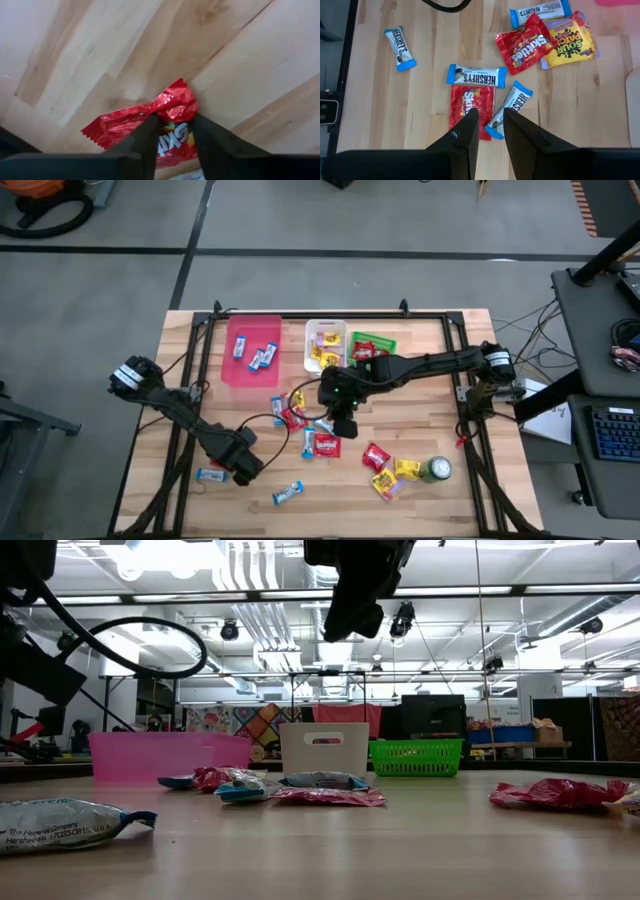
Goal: Sort candy
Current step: Put the red candy into the green bin, then put the white chocolate into the pink bin
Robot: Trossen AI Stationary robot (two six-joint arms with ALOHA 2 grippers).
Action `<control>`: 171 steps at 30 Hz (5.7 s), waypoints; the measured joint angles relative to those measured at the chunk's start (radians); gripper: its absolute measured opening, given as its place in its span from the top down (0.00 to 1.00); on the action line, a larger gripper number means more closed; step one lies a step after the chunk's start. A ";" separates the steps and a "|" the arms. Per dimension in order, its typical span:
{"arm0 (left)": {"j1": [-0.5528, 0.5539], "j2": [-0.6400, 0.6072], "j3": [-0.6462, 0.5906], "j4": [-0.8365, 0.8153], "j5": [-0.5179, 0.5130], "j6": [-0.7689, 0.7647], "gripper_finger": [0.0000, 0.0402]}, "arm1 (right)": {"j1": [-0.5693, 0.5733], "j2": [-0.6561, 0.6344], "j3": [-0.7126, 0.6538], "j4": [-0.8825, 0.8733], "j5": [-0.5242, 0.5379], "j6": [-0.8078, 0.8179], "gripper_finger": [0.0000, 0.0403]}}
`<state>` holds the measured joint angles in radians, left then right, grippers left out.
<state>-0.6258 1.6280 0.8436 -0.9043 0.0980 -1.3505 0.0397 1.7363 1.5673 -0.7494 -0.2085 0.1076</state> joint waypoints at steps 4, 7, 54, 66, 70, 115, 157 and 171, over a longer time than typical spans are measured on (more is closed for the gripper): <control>0.000 -0.005 0.014 -0.003 -0.052 0.048 0.92 | 0.007 0.000 0.000 0.003 0.000 -0.001 0.80; 0.001 -0.012 0.041 -0.006 -0.118 0.090 0.98 | 0.017 0.000 -0.012 0.041 0.000 -0.008 0.79; 0.066 0.101 0.320 0.165 -1.032 1.187 1.00 | 0.080 0.002 -0.409 0.977 0.441 0.418 0.56; 0.117 0.096 0.320 0.416 -0.971 1.378 1.00 | 0.104 0.002 -0.408 1.000 0.446 0.419 0.57; 0.119 0.094 0.320 0.428 -0.971 1.378 1.00 | 0.105 0.002 -0.408 0.989 0.445 0.423 0.57; 0.126 0.060 0.320 0.365 -0.980 1.289 0.63 | 0.067 -0.017 -0.383 0.808 0.441 0.403 0.98; 0.031 -0.403 -0.054 0.494 -1.033 0.912 0.73 | -0.588 -0.246 -0.523 0.348 0.182 0.000 0.97; 0.031 -0.403 -0.054 0.493 -1.033 0.895 0.73 | -0.637 -0.249 -0.544 0.324 0.209 0.088 0.70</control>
<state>-0.5945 1.2255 0.7895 -0.4110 -0.9348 -0.4557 -0.5976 1.4878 1.0235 -0.4253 0.0010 0.1961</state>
